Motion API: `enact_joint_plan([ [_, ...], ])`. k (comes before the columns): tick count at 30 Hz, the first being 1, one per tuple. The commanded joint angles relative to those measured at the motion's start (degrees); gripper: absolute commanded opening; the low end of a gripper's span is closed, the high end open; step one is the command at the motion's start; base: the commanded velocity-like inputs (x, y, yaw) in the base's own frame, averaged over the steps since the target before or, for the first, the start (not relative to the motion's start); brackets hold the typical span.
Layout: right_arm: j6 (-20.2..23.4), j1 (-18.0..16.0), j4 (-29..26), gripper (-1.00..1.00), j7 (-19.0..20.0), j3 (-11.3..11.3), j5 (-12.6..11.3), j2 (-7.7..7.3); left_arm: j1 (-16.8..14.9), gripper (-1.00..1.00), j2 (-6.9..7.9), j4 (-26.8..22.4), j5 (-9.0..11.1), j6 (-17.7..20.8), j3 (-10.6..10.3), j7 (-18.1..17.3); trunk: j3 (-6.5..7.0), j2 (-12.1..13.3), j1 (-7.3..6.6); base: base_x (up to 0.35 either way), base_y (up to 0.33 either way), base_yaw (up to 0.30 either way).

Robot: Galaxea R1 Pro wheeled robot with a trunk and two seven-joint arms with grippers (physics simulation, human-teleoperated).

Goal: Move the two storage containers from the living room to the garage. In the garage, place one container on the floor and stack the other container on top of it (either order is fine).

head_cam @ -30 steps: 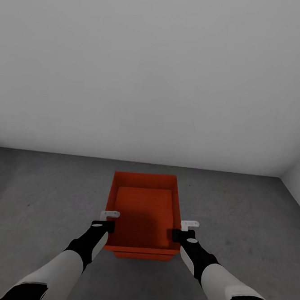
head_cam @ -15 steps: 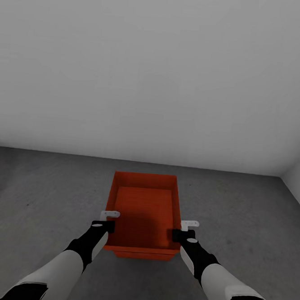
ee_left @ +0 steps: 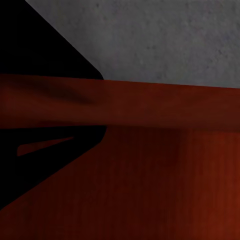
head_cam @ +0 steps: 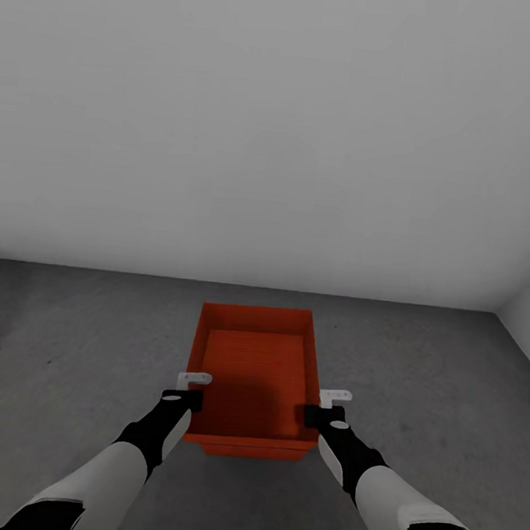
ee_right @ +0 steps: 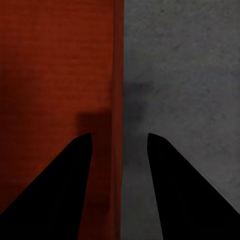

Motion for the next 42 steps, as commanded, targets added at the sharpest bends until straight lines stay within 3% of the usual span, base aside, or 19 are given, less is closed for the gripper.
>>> enact_joint_plan([
  [1,0.1,0.0,0.2,-1.0,-0.2,-0.1,-0.8,0.12,0.0,-1.0,-0.17,-0.2,0.2,-3.7,0.4,-0.3,-0.04,0.0,0.0,0.0,0.0,0.0],
  [26,0.1,0.0,0.2,-1.0,-0.2,-0.1,-0.8,0.12,0.0,-1.0,-0.17,-0.3,0.3,-3.7,0.4,-0.3,-0.04,0.0,0.0,0.0,0.0,0.0],
  [42,0.1,0.0,0.2,-1.0,-0.2,-0.1,-0.8,0.12,0.0,-1.0,-0.04,-0.2,1.4,-3.8,0.4,-0.3,-0.04,0.0,0.0,0.0,-0.047,0.0],
])
